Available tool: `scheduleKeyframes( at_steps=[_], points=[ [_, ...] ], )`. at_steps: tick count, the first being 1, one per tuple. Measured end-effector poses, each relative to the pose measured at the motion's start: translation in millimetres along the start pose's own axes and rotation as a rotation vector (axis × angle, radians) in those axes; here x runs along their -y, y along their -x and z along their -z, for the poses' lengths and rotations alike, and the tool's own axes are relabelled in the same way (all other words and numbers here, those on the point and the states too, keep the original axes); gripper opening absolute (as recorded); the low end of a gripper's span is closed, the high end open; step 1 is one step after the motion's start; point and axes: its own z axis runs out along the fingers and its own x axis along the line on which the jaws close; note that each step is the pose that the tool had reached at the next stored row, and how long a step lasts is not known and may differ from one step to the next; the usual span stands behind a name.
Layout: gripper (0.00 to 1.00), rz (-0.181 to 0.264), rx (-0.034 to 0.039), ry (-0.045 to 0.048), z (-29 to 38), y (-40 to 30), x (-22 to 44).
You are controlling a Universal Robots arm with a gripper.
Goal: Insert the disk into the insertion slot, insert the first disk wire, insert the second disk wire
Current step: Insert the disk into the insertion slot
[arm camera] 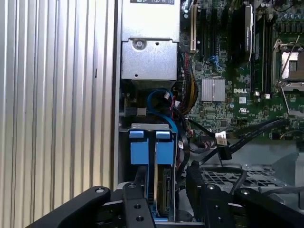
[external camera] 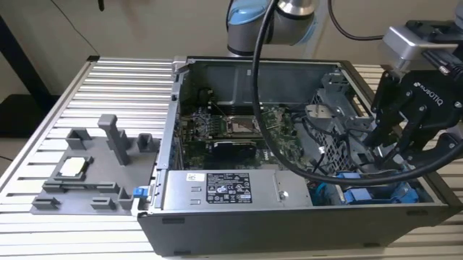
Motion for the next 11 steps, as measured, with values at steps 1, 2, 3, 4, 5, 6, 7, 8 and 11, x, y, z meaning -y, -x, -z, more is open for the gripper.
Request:
scheduleKeyframes(
  at_steps=[1,2,3,4,5,6,7,8,11],
  points=[
    [0.47,0.000,0.0010,-0.0185,0.1,0.2,-0.2],
    [0.47,0.001,0.0022,-0.0364,0.0,0.3,-0.4],
    [0.47,0.001,0.0031,-0.0545,0.0,0.5,-0.5],
    [0.47,0.001,0.0039,-0.0723,0.1,0.7,-0.7],
    [0.47,0.002,0.0049,-0.0916,0.1,0.9,-0.8],
    [0.47,0.002,0.0058,-0.1094,0.0,1.2,-1.0],
    [0.47,0.002,0.0066,-0.1275,0.1,1.6,-1.1],
    [0.47,0.002,0.0075,-0.1455,0.0,2.3,-1.2],
    [0.47,0.003,0.0076,-0.1819,0.0,8.3,-2.2]
  ],
)
